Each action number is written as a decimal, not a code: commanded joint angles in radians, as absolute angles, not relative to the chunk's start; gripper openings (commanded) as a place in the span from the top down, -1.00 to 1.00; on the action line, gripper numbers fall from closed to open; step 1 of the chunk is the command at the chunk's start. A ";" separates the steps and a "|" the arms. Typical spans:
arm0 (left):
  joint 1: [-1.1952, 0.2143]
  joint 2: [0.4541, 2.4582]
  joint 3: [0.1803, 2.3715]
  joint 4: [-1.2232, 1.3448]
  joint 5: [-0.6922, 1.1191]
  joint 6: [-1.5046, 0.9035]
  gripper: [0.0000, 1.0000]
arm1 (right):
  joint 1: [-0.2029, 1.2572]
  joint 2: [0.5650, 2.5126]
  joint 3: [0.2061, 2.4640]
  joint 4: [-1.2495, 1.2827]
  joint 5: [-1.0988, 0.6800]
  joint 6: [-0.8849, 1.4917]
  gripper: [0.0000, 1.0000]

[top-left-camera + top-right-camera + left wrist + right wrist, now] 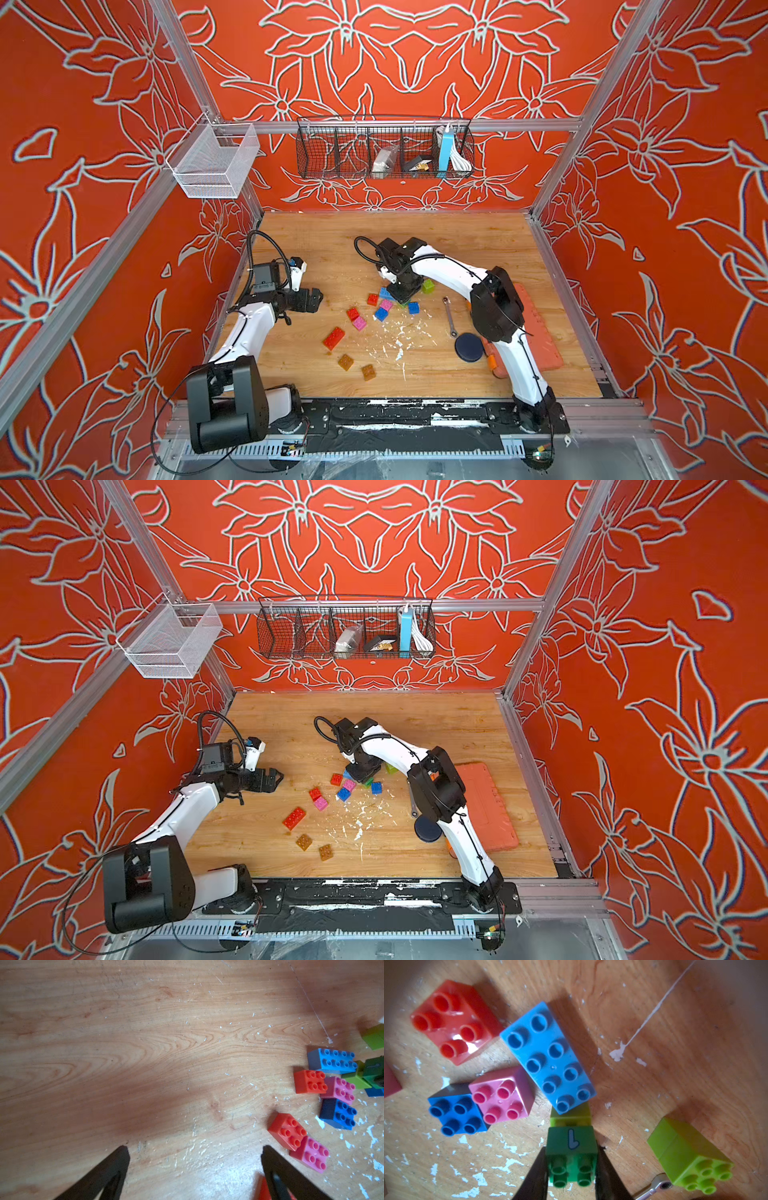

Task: Assemble the letter h with lego
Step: Assemble the lego brick with the lego brick.

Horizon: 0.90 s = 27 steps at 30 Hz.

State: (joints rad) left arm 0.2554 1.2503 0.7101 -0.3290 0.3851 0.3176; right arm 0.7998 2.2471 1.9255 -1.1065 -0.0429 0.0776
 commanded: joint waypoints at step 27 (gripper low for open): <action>0.259 1.249 0.714 -0.340 0.389 0.328 -0.99 | 0.794 2.453 1.929 -1.154 -0.011 0.183 0.64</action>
